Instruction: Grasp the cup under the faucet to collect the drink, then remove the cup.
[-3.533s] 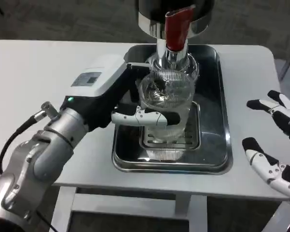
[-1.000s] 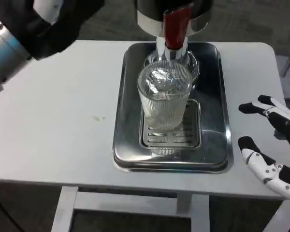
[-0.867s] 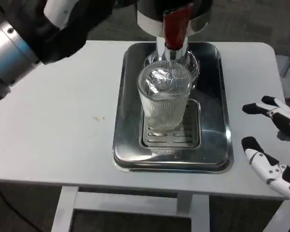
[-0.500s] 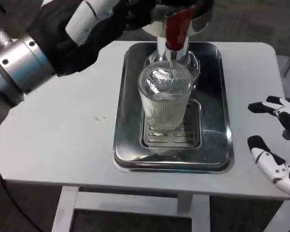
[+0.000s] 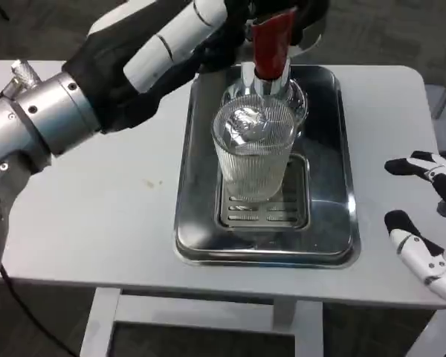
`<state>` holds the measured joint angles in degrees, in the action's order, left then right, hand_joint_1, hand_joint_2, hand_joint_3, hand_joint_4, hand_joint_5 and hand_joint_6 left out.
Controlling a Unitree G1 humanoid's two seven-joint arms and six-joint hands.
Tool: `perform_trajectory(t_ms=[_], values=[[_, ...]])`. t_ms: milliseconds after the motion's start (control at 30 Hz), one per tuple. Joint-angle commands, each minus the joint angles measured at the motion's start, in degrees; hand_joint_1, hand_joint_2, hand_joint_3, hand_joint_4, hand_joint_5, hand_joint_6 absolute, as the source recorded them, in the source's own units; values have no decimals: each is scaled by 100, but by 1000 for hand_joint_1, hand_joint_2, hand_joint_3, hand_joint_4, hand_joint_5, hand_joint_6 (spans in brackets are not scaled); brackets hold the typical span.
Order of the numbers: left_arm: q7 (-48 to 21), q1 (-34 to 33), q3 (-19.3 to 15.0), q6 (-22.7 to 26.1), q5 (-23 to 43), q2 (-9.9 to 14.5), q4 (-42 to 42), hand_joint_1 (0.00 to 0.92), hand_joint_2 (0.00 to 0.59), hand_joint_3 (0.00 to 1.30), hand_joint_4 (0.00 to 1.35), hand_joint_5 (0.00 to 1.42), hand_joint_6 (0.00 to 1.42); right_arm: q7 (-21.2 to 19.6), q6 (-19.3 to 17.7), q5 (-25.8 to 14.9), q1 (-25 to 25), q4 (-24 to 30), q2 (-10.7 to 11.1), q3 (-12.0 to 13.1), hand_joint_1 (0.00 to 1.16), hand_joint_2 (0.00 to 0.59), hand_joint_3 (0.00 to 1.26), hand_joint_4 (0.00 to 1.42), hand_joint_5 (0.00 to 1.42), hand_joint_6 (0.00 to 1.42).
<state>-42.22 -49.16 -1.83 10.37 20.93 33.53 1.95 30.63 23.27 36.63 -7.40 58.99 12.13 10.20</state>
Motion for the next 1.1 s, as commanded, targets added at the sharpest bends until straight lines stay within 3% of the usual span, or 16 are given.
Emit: perform_trajectory(t_ms=[33,767,1100], values=[[-401,201,328,-145,-336,123,-108,0,172,123,94,185,269,-34,-113,-87,-113,101,8,36,453,484,219,81,74,236],[-471,260,927,-1480,-1730,684,-125,0,168,124,87,185,270,-38,6,-258,-90,101,43,40,435,481,219,92,75,250],[-456,241,1051,-1796,-2135,783,-209,0,166,116,74,174,257,-15,93,-284,-66,101,53,48,428,483,219,96,75,250]])
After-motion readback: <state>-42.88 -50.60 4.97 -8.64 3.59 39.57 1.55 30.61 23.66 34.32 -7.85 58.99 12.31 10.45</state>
